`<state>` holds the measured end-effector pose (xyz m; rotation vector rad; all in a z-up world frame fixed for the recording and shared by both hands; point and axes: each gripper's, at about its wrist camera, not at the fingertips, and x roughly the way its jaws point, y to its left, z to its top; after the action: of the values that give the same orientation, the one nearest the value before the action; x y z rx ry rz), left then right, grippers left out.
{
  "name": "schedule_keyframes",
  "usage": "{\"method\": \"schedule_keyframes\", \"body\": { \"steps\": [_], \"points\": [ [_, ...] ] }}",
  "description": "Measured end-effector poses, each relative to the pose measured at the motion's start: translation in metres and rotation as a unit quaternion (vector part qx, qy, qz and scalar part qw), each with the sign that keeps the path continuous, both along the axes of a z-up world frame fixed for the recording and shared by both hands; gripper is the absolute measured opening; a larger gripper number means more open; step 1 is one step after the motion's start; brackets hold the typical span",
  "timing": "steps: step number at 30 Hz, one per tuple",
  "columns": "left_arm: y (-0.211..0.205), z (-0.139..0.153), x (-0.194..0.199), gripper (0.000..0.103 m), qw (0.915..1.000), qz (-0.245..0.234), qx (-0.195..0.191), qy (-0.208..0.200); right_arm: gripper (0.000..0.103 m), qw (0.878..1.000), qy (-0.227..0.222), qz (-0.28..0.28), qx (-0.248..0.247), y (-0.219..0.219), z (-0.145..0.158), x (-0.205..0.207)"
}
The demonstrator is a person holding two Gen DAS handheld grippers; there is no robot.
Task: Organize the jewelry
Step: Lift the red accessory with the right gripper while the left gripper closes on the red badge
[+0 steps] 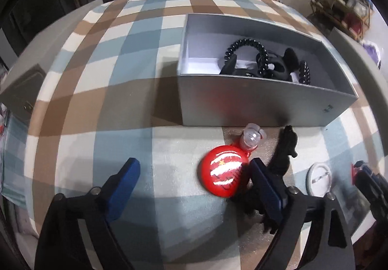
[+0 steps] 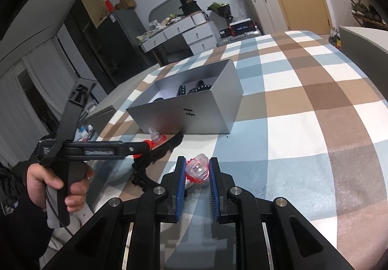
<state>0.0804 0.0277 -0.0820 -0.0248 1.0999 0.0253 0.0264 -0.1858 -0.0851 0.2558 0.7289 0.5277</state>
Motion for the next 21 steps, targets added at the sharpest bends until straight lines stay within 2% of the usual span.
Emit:
{"method": "schedule_keyframes", "body": {
  "steps": [1,8,13,21],
  "points": [
    [-0.0003,-0.0007,-0.0002,0.082,0.9999,-0.004,-0.009,0.005,0.018,1.000,0.004,-0.001,0.003,-0.0006,-0.0016,0.0006],
    [-0.0075,0.0027,-0.0036,0.064,0.9999,-0.014,0.003,0.009,0.018,1.000,0.006,-0.003,0.008,-0.0048,-0.0033,0.0011],
    [0.0000,0.0051,-0.0007,0.038,0.9999,0.008,0.002,0.009,0.018,1.000,0.004,0.002,0.018,-0.0042,-0.0069,-0.0009],
    [-0.0025,0.0046,-0.0064,0.037,1.0000,0.001,0.004,0.008,0.018,1.000,-0.003,0.005,0.028,-0.0067,-0.0079,-0.0024]
  ]
}}
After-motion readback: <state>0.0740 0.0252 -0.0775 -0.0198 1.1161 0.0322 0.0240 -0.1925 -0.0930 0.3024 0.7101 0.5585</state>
